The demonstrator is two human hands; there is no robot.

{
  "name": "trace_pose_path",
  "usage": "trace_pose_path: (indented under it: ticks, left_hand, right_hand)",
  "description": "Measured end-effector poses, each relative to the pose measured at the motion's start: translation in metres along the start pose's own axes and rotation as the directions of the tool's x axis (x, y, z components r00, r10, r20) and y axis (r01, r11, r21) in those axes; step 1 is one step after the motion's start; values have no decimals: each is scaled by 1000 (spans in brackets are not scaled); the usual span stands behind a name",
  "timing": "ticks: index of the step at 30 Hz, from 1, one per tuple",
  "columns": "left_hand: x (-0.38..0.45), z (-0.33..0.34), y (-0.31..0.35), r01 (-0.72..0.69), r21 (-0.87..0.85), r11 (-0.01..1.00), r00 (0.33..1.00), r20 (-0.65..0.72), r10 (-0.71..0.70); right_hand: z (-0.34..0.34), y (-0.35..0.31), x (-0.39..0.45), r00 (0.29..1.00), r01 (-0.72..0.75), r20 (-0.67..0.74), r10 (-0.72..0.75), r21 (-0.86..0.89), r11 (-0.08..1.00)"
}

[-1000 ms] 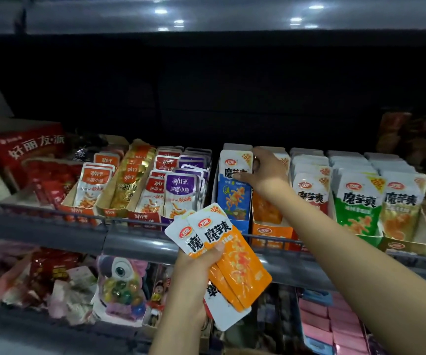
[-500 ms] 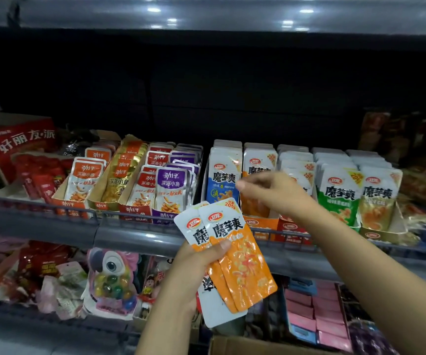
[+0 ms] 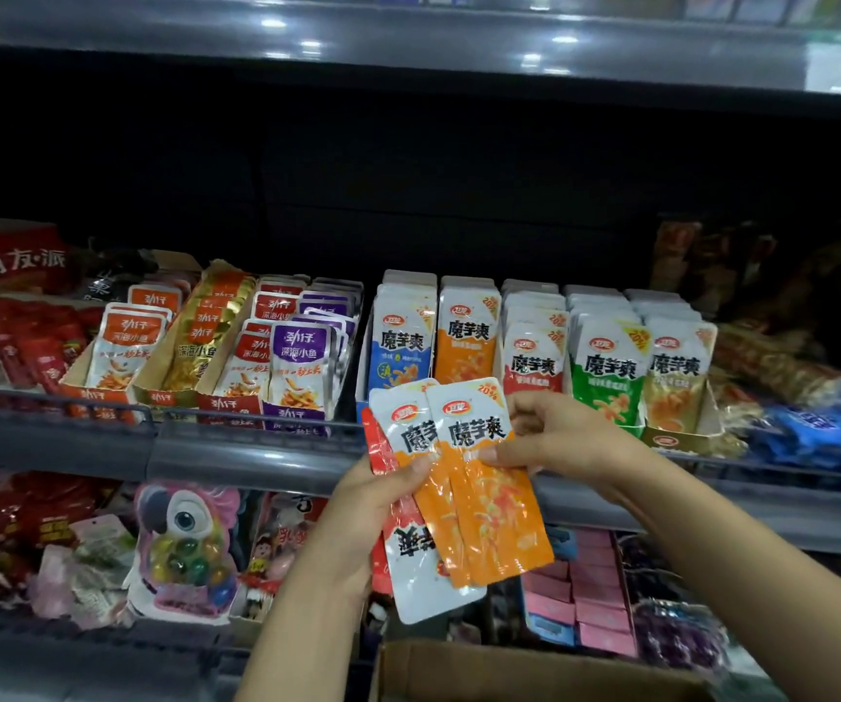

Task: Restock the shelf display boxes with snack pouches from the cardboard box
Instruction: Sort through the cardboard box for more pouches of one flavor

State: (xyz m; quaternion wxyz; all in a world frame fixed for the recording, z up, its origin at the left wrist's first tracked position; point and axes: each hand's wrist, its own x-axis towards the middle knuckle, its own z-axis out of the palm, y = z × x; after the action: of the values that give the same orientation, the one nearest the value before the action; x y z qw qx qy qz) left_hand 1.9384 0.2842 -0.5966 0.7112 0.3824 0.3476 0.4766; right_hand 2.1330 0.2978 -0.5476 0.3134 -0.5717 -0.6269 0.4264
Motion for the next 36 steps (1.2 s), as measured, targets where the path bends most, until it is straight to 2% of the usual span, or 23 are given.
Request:
trace_pose_path:
  ticks: [7,11,19,21,23,25,27,31,33,36]
  left_hand:
    - [-1,6,-5,-42,170,985,995,-84,57]
    - [-1,9,-6,-52,150,987,992,-106,68]
    - [3,8,-7,-102,206,973,987,-104,125]
    - [4,8,-7,-116,213,970,982,-120,143]
    - [4,8,-7,-134,222,966,979,-122,164]
    - [4,9,-6,-155,240,958,976,-110,186]
    - [5,10,-6,-166,251,954,974,-107,198]
    - [8,12,-7,-143,218,965,969,-169,182]
    - [10,12,-6,-121,168,978,973,-177,151]
    - [12,15,-4,-114,58,992,980,-158,122]
  right_hand:
    - [3,-3,3,998,-57,41,53,98,994]
    - [10,0,10,994,-93,-29,101,195,976]
    - [24,4,16,978,-104,-153,141,227,968]
    - [24,3,17,978,-129,-121,167,274,953]
    - [19,0,20,981,-168,-31,190,342,924]
    - [9,-6,23,984,-178,53,171,382,907]
    - [0,-14,27,988,-155,65,140,387,909]
    - [-11,-34,33,993,-97,-41,108,208,973]
    - [-20,-43,42,980,-12,-195,32,103,995]
    - [-30,-51,64,908,83,-409,-93,-43,996]
